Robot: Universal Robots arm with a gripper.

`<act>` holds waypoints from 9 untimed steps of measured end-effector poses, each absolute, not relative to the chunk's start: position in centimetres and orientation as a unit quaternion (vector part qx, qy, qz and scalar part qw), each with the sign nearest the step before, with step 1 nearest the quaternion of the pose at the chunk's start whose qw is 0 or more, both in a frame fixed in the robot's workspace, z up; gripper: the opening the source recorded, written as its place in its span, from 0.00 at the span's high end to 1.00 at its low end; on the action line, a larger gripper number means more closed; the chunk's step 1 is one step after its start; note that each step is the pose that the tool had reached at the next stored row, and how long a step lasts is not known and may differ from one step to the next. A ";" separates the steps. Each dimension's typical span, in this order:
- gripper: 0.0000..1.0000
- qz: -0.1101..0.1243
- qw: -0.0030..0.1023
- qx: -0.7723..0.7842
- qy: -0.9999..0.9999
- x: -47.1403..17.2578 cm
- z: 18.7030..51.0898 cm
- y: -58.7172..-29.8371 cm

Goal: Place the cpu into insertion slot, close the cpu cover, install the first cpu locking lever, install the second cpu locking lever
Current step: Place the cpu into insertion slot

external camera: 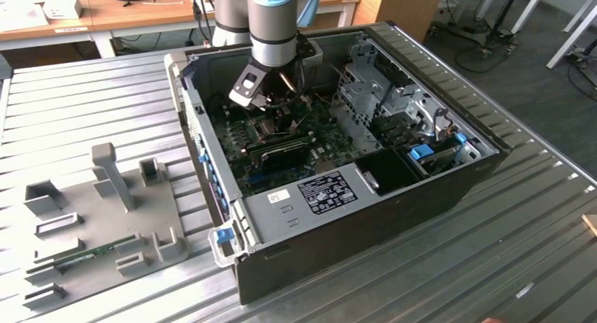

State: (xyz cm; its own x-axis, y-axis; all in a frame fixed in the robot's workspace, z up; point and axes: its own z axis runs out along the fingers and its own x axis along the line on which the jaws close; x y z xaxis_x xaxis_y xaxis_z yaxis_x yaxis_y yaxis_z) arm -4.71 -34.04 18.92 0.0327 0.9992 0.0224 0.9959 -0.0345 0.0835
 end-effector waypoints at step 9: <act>0.46 0.037 0.022 0.718 0.694 -4.7 19.0 -34.0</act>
